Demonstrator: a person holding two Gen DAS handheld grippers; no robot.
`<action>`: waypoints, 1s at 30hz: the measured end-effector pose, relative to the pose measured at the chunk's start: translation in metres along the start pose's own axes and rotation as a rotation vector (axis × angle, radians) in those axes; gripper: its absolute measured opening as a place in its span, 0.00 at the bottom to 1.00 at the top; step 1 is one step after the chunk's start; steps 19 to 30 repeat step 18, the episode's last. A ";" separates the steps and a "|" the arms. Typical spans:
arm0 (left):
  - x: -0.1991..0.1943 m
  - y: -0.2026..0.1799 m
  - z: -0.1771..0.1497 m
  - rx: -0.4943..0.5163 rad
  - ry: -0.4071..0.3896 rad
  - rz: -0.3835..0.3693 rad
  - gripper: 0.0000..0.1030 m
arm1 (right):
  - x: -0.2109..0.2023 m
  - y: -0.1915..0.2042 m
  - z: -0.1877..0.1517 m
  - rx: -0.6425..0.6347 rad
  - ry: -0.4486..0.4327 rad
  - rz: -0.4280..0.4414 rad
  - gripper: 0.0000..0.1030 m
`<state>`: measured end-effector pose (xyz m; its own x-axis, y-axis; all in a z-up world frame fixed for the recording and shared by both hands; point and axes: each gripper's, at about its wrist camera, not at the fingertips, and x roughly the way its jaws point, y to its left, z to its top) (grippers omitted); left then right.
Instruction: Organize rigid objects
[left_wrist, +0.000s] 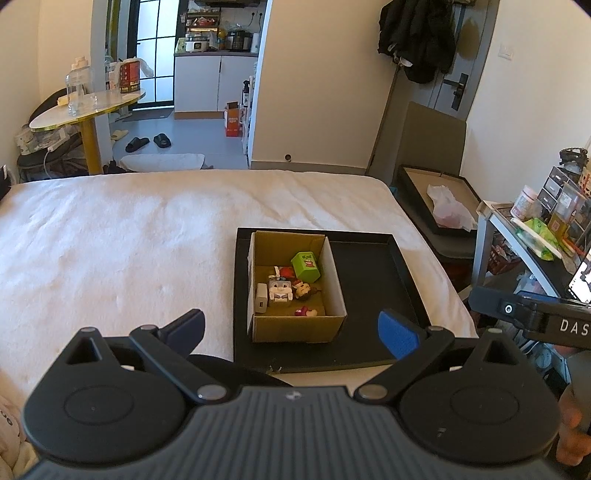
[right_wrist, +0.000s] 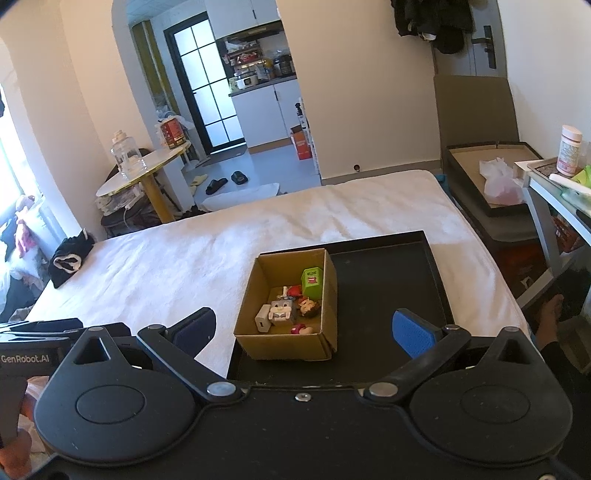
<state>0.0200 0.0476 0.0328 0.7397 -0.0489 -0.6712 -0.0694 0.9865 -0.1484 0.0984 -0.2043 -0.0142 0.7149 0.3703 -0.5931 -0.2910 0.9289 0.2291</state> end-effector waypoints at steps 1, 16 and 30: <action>0.000 0.000 0.000 -0.002 0.001 0.000 0.97 | 0.000 0.001 0.000 -0.002 0.000 -0.002 1.00; 0.001 -0.002 -0.005 0.021 -0.002 -0.009 0.97 | 0.007 0.003 -0.002 -0.002 0.017 -0.012 1.00; 0.003 -0.002 -0.004 0.025 0.003 -0.011 0.97 | 0.009 0.004 -0.003 -0.002 0.019 -0.014 1.00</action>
